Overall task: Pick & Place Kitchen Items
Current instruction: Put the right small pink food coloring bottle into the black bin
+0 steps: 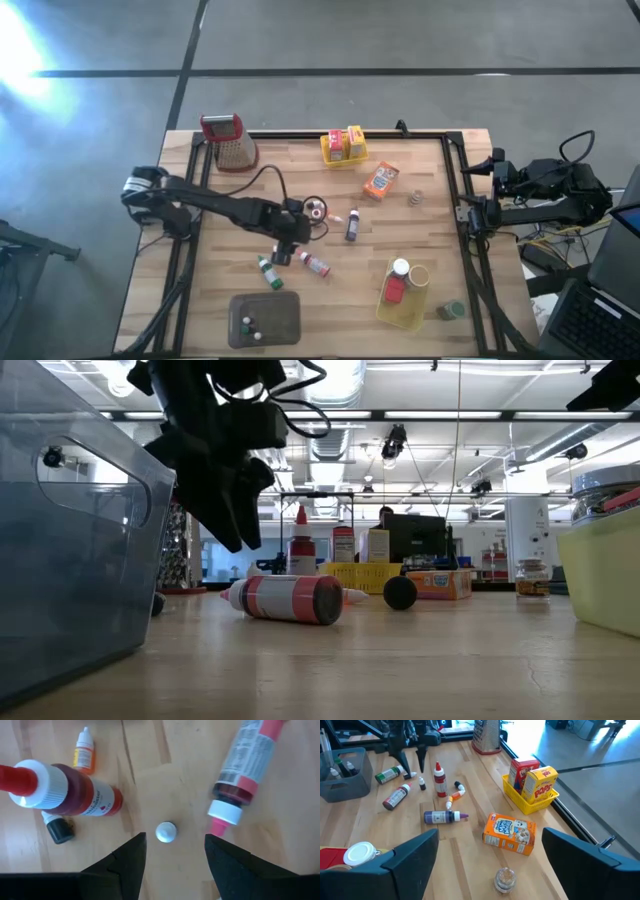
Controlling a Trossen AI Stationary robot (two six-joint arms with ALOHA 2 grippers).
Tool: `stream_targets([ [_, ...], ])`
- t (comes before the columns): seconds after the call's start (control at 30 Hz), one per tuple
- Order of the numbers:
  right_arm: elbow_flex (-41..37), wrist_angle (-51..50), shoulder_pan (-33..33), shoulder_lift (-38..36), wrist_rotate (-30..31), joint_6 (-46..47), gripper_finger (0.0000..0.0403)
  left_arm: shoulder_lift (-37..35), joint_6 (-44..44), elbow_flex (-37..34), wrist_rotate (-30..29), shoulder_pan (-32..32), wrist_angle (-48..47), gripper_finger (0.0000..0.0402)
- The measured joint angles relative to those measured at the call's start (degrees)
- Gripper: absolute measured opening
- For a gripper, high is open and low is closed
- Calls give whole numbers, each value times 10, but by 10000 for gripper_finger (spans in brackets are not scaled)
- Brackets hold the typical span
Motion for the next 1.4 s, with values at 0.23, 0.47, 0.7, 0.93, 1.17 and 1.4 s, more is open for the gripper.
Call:
stream_targets([
  [0.23,0,0,0,0,0,0,322,25,0,-1,-8,17,5,206],
  [0.47,0,0,0,0,0,0,299,41,0,-1,4,19,23,206],
  [0.7,0,0,0,0,0,0,277,55,0,-1,13,19,41,206],
  [0.93,0,0,0,0,0,0,255,65,-5,-1,13,19,42,206],
  [1.17,0,0,0,0,0,0,235,65,-7,-1,13,19,44,205],
  [1.4,0,0,0,0,0,0,221,65,-7,-1,13,19,44,169],
])
